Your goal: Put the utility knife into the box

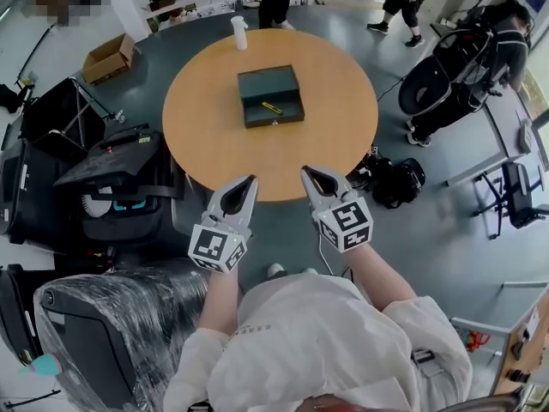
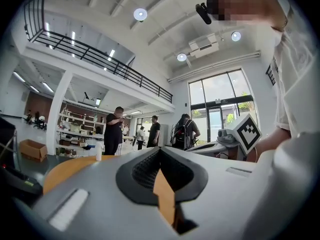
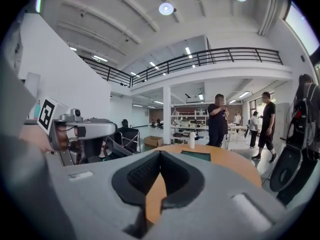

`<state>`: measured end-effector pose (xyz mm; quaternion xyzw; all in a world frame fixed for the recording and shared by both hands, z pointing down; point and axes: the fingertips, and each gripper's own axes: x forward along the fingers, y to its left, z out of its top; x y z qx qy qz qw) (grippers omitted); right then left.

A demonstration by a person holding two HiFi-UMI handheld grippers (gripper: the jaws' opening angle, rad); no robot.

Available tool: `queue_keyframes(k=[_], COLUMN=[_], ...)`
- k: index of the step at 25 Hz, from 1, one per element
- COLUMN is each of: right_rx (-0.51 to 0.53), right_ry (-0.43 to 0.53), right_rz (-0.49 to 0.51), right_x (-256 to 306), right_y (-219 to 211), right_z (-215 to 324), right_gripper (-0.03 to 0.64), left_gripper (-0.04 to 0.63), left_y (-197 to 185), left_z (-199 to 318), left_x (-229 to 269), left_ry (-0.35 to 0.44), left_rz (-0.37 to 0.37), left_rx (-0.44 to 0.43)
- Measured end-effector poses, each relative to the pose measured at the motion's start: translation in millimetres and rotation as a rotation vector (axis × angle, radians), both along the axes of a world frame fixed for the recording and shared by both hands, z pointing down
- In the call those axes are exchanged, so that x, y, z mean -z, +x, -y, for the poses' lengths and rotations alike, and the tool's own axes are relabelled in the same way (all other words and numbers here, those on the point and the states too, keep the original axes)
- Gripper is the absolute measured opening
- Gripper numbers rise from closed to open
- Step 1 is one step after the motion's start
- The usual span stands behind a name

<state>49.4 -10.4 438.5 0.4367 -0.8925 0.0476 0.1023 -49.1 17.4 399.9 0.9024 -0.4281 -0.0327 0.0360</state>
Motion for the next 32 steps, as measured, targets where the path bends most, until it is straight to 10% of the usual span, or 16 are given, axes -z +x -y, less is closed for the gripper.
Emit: queue_keyframes(k=[32], right_rx=[0.059], right_ry=[0.006], right_rz=[-0.014], right_x=[7], right_y=[6], right_z=[-28], right_gripper=[-0.008], left_gripper=[0.017], left_y=[21], left_z=[-24], left_x=[-2], left_ry=[-0.013], left_rz=[0.031], left_rx=[0.010])
